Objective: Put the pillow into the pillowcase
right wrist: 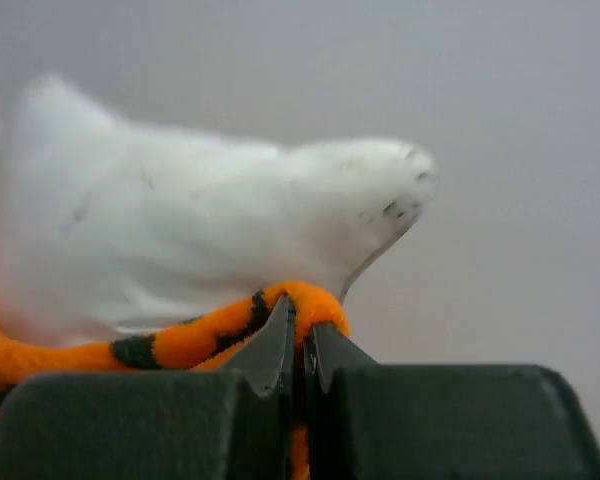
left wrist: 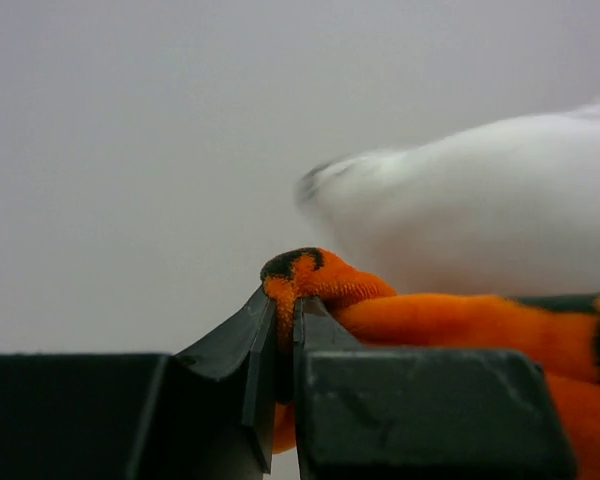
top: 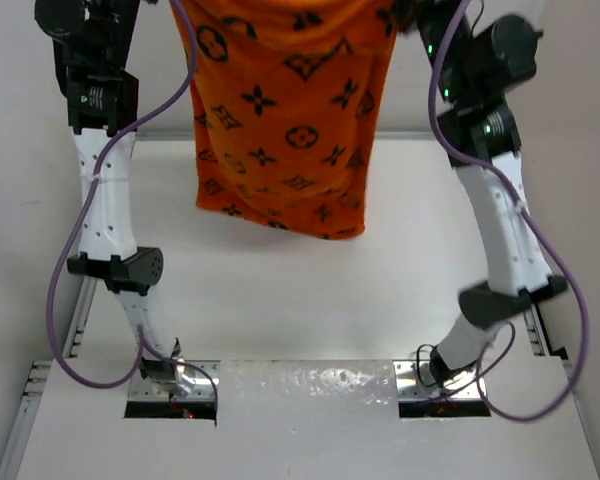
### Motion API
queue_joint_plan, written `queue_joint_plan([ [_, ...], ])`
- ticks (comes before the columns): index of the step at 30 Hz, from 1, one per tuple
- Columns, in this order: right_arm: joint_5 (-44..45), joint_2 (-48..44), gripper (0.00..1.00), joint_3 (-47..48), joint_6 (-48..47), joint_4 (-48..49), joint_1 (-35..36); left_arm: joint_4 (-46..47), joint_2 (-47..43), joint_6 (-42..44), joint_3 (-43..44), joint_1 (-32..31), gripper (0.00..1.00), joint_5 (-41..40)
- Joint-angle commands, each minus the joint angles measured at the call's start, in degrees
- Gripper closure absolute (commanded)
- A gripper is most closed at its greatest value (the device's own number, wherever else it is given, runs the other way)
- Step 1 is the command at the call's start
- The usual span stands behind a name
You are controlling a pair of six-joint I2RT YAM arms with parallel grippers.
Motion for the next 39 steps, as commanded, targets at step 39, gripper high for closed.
queue_joint_plan([
  [39, 1.9, -9.8, 1.0, -20.0, 0.5, 2.7, -3.4, -15.5, -5.0, -13.1, -10.2, 6.3, 1.0, 8.8],
])
